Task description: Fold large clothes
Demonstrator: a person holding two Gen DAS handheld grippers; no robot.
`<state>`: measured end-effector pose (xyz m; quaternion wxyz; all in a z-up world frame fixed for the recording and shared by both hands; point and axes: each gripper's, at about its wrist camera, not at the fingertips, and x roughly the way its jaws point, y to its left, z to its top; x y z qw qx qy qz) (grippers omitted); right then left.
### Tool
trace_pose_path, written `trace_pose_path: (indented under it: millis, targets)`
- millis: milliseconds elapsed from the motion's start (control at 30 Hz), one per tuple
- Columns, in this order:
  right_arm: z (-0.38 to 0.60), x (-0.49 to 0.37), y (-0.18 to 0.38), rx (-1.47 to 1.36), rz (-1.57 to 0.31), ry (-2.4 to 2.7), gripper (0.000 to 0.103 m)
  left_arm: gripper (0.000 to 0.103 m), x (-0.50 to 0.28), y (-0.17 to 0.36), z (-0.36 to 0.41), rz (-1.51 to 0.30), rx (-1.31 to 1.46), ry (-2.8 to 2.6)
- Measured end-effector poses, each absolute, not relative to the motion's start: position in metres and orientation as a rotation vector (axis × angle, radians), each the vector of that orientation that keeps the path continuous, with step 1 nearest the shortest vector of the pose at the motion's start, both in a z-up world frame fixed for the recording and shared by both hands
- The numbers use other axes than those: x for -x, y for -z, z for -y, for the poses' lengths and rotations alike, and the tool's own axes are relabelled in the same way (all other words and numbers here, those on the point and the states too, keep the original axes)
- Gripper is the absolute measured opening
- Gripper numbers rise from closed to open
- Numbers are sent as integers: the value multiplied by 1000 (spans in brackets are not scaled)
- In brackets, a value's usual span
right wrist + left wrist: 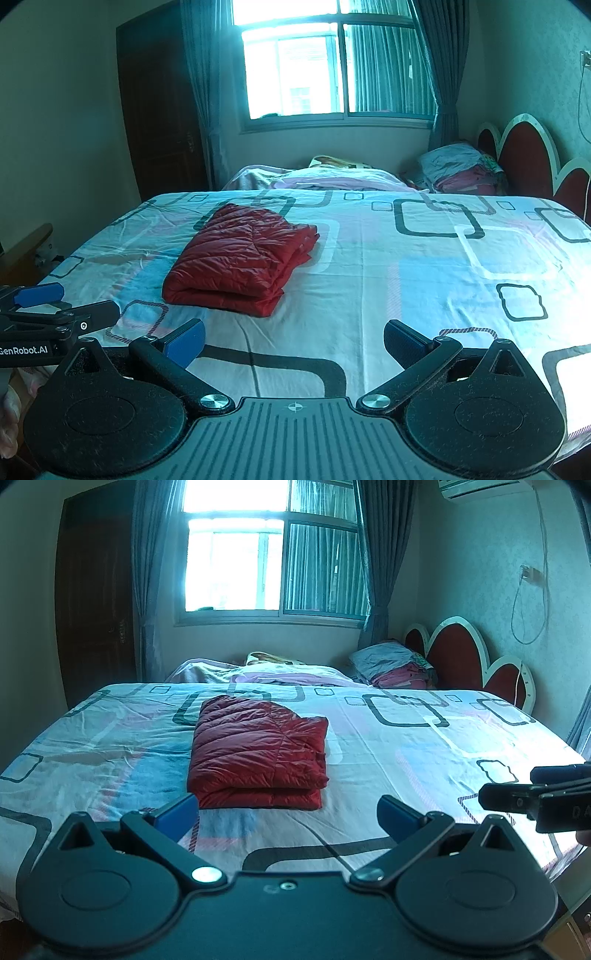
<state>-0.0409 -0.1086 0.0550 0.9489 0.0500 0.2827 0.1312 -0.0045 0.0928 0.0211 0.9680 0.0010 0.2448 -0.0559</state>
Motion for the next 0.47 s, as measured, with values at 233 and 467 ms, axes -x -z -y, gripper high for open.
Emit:
trace_pose_path:
  millis: [233, 467]
  targets:
    - [109, 41, -55, -101, -574, -266, 102, 103, 4, -20, -96, -493, 8, 107]
    - [111, 42, -56, -103, -573, -269, 102, 103, 4, -20, -96, -495, 18, 106]
